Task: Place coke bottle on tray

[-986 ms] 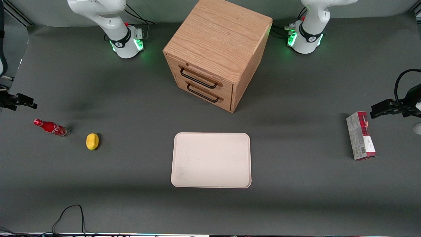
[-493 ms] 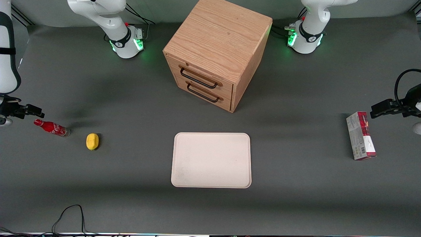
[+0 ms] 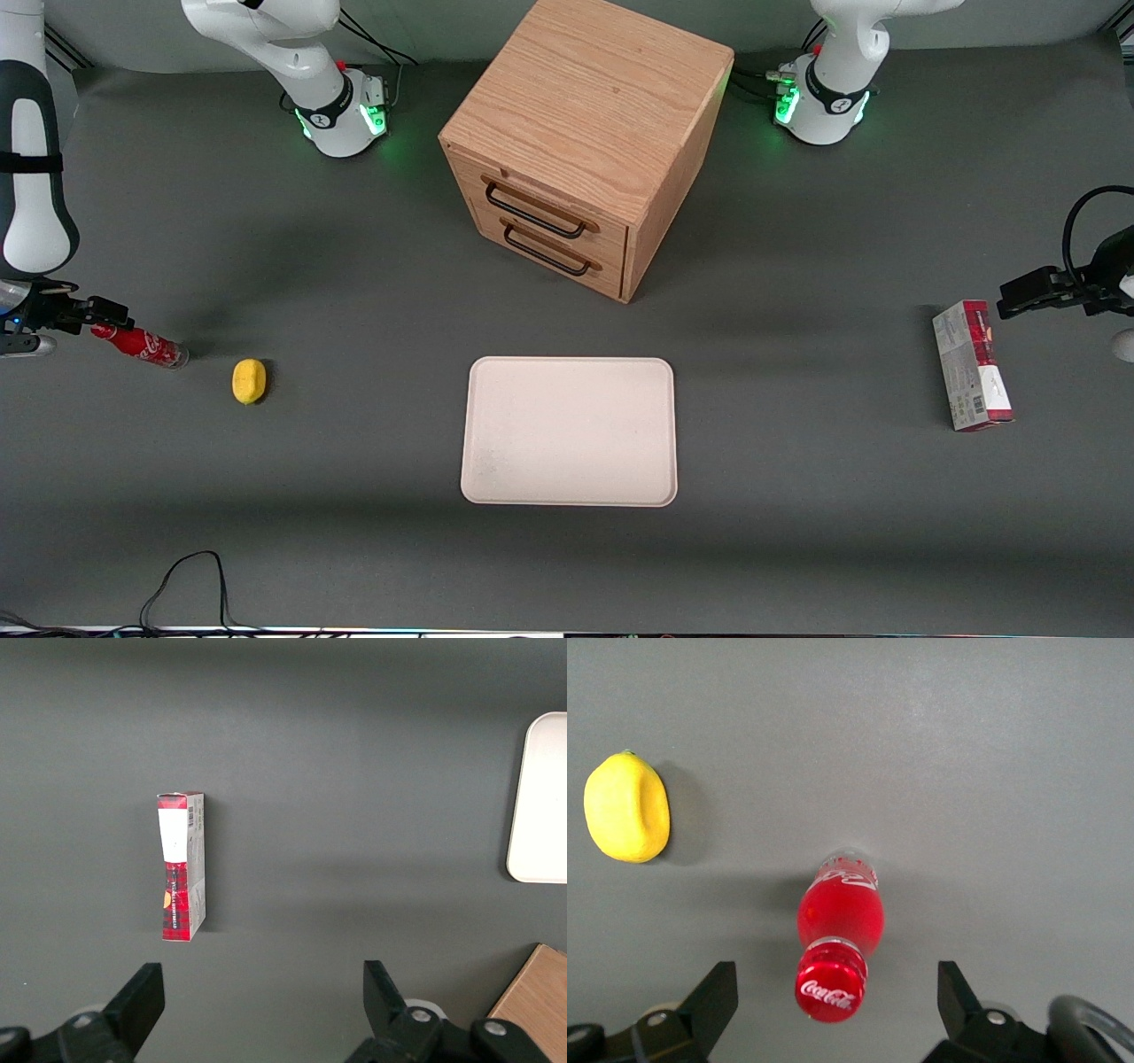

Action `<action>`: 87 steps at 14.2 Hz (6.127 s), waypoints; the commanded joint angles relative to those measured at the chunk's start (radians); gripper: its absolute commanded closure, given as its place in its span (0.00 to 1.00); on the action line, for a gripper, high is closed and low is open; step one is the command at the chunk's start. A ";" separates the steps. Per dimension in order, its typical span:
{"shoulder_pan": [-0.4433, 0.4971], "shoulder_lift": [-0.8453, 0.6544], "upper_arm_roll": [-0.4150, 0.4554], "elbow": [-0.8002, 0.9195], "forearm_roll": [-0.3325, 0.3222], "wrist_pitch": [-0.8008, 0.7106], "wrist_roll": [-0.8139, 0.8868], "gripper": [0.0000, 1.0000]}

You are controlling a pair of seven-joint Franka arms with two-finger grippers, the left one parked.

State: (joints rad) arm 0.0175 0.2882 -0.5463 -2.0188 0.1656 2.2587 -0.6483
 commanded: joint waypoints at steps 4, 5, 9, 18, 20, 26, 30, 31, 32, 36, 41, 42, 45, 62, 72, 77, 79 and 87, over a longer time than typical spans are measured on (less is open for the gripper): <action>0.002 0.022 -0.003 0.022 0.045 0.001 -0.047 0.56; 0.002 0.022 -0.003 0.022 0.043 0.001 -0.047 0.72; 0.002 0.025 -0.003 0.023 0.045 0.001 -0.047 0.94; 0.025 -0.012 -0.011 0.461 -0.007 -0.529 -0.027 0.98; 0.024 -0.017 -0.017 0.599 -0.023 -0.676 -0.031 0.98; 0.024 -0.026 -0.015 0.922 -0.067 -0.973 -0.036 0.98; 0.102 -0.009 0.064 0.975 -0.055 -0.972 0.027 1.00; 0.123 -0.003 0.110 0.991 -0.055 -0.972 0.070 1.00; 0.130 -0.003 0.171 0.994 -0.055 -0.970 0.125 1.00; 0.134 0.067 0.460 1.100 -0.067 -0.967 0.370 1.00; 0.398 0.144 0.548 1.144 -0.195 -0.897 0.591 1.00; 0.427 0.154 0.548 1.144 -0.195 -0.875 0.625 1.00; 0.464 0.198 0.562 1.144 -0.193 -0.803 0.638 1.00; 0.455 0.646 0.559 1.126 -0.212 -0.370 0.636 1.00; 0.460 0.544 0.560 1.129 -0.210 -0.447 0.703 0.00; 0.460 0.314 0.559 1.117 -0.207 -0.667 0.710 0.00; 0.449 0.211 0.540 1.050 -0.210 -0.761 0.708 0.00; 0.178 -0.210 0.479 0.537 -0.146 -0.717 0.684 0.00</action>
State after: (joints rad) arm 0.2510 0.2038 -0.0754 -1.3020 -0.0043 1.4877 0.0357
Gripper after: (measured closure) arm 0.000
